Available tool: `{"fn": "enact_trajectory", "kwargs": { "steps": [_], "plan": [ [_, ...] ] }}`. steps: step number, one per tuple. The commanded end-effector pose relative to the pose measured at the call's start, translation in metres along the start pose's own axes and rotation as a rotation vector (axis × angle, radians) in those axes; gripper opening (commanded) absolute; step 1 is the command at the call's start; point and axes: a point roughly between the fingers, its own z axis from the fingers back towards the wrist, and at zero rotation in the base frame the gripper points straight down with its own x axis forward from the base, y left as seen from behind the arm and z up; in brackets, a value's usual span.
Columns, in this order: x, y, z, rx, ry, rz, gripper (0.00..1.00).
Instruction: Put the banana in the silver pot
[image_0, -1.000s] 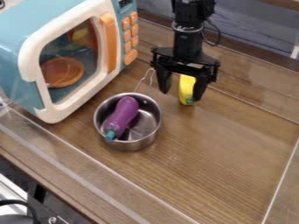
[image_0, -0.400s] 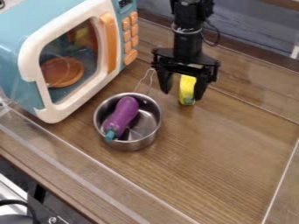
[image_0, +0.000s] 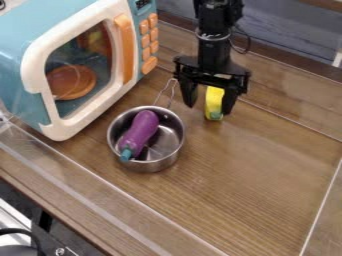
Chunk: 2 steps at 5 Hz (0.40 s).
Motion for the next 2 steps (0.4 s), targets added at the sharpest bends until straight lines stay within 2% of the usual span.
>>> {"fn": "enact_trajectory", "kwargs": {
  "steps": [1, 2],
  "plan": [
    [0.0057, 0.0024, 0.0103, -0.01, -0.042, 0.01, 1.0],
    [0.0066, 0.0025, 0.0092, -0.012, -0.046, 0.012, 1.0]
  ]
}}
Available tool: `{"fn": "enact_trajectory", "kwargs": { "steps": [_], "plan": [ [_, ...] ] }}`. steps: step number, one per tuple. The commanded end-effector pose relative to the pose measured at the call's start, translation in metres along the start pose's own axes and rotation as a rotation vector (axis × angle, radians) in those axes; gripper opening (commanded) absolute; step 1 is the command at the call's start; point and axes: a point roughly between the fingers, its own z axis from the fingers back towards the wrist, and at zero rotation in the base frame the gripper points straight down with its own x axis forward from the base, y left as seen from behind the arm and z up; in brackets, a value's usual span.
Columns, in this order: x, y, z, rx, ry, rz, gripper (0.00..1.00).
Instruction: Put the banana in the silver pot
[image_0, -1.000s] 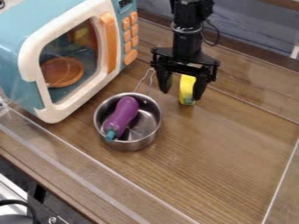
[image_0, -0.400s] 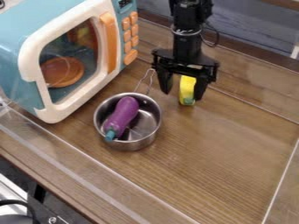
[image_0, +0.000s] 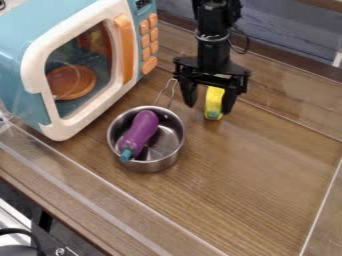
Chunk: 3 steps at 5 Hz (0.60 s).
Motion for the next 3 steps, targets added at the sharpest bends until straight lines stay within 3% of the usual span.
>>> {"fn": "enact_trajectory", "kwargs": {
  "steps": [1, 3],
  "plan": [
    [0.0073, 0.0007, 0.0039, -0.005, -0.03, 0.018, 1.0],
    [0.0121, 0.001, -0.0048, -0.004, -0.031, 0.04, 1.0]
  ]
}}
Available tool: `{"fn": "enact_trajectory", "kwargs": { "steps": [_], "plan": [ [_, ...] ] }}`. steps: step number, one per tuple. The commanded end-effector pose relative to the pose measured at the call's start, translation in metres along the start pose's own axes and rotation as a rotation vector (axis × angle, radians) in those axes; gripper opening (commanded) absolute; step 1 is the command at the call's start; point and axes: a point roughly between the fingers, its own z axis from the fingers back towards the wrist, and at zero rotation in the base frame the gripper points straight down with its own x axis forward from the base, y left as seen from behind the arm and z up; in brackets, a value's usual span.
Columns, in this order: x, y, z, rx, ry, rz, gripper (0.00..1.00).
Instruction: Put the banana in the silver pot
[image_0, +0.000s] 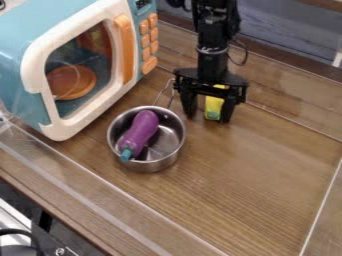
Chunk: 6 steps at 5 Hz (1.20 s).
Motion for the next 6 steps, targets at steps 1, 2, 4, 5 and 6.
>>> {"fn": "enact_trajectory", "kwargs": {
  "steps": [1, 2, 4, 5, 6],
  "plan": [
    [0.011, 0.0, 0.012, -0.009, -0.052, 0.009, 0.0],
    [0.009, 0.0, 0.017, -0.011, -0.048, 0.007, 0.0],
    [0.002, -0.001, 0.037, -0.022, -0.042, 0.005, 0.0],
    [-0.001, -0.001, 0.052, -0.033, -0.045, 0.005, 0.0],
    [-0.006, -0.001, 0.077, -0.052, -0.069, 0.013, 0.0]
  ]
}}
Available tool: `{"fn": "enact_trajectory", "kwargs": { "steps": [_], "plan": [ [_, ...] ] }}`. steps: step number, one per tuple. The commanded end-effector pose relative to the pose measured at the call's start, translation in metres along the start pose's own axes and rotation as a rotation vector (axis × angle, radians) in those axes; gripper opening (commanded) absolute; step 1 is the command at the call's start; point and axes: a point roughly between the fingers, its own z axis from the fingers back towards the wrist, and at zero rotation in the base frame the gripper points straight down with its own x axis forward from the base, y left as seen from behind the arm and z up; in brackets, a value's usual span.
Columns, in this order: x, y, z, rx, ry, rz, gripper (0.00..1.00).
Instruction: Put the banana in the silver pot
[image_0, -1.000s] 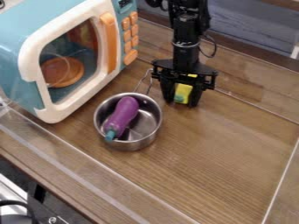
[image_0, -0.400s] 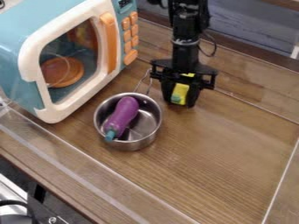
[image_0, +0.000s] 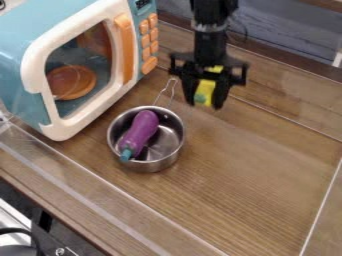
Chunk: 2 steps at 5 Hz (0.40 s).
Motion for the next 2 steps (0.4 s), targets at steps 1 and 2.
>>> {"fn": "enact_trajectory", "kwargs": {
  "steps": [1, 2],
  "plan": [
    [-0.001, 0.001, 0.05, -0.035, -0.086, 0.002, 0.0],
    [-0.011, 0.002, 0.07, -0.047, -0.089, -0.015, 0.0]
  ]
}}
